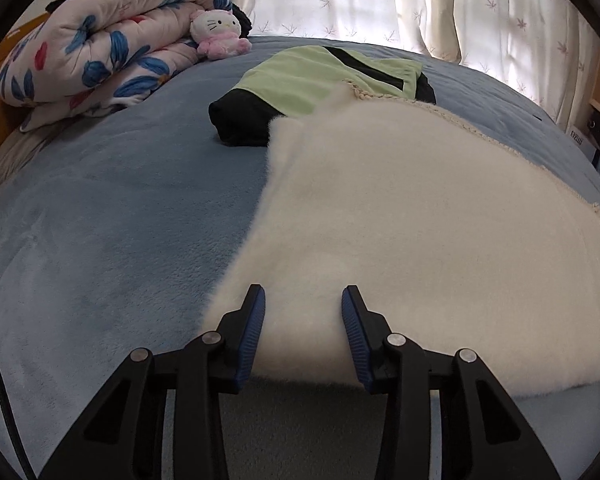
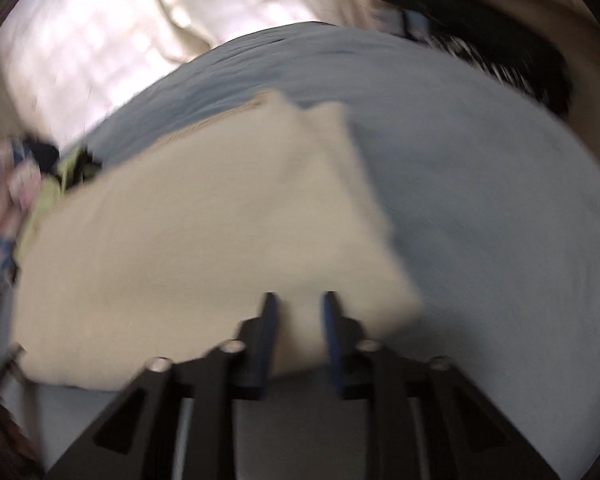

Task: Fold large clothes
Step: 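Lower the fold and open both tools above the folded bundle, then move the left tool to a corner of the folded bundle and grasp it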

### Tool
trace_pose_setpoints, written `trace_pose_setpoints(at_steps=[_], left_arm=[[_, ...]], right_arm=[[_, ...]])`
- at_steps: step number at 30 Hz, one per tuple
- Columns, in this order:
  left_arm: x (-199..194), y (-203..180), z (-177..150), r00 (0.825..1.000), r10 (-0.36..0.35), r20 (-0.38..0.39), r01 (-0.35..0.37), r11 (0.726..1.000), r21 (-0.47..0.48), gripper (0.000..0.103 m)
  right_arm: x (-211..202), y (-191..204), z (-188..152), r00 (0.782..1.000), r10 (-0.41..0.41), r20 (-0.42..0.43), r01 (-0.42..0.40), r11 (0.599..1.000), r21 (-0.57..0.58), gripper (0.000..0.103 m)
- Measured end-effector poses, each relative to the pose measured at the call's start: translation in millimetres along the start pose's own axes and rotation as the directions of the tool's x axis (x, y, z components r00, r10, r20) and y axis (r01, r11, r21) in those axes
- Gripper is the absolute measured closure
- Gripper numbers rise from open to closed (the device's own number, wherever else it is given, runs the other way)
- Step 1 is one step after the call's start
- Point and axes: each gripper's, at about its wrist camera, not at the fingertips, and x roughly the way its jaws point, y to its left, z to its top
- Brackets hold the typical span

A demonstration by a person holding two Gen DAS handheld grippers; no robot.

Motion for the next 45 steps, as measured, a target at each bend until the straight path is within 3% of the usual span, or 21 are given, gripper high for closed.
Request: trace_pose_setpoints(at_steps=[5, 9, 13, 15, 30, 41, 44, 45], left_arm=[[-2, 1, 5, 1.0, 0.012, -0.019, -0.013, 1.0, -0.028, 0.063], [-4, 6, 9, 0.999, -0.007, -0.043, 0.005, 0.999, -0.044, 0.063], [-14, 6, 9, 0.998, 0.001, -0.068, -0.004, 0.999, -0.047, 0.058], [-19, 6, 9, 0.997, 0.019, -0.078, -0.023, 0.999, -0.043, 0.046], [-95, 14, -7, 0.995, -0.021, -0.094, 0.024, 0.999, 0.035, 0.045], [-159, 12, -36, 0.99, -0.124, -0.06, 0.131, 0.984, 0.121, 0.035], [-167, 10, -44, 0.978, -0.195, -0.07, 0.202, 0.972, 0.12, 0.032], [-167, 11, -47, 0.966, -0.247, -0.08, 0.255, 0.961, 0.105, 0.031]], right_arm=[[-1, 17, -2, 0.997, -0.069, 0.016, 0.069, 0.997, -0.021, 0.084], [-4, 22, -4, 0.996, -0.088, 0.017, 0.089, 0.995, -0.049, 0.068], [-15, 26, -5, 0.998, -0.055, 0.006, 0.055, 0.998, -0.035, 0.068], [-24, 33, -6, 0.999, -0.038, 0.014, 0.039, 0.998, -0.046, 0.068], [-96, 80, -22, 0.998, -0.018, 0.054, 0.027, 0.987, -0.156, 0.064], [-142, 108, -53, 0.994, 0.03, 0.105, -0.003, 0.969, -0.249, 0.057], [-149, 116, -63, 0.991, 0.066, 0.119, -0.031, 0.962, -0.272, 0.057], [-150, 118, -67, 0.99, 0.073, 0.124, -0.036, 0.96, -0.277, 0.055]])
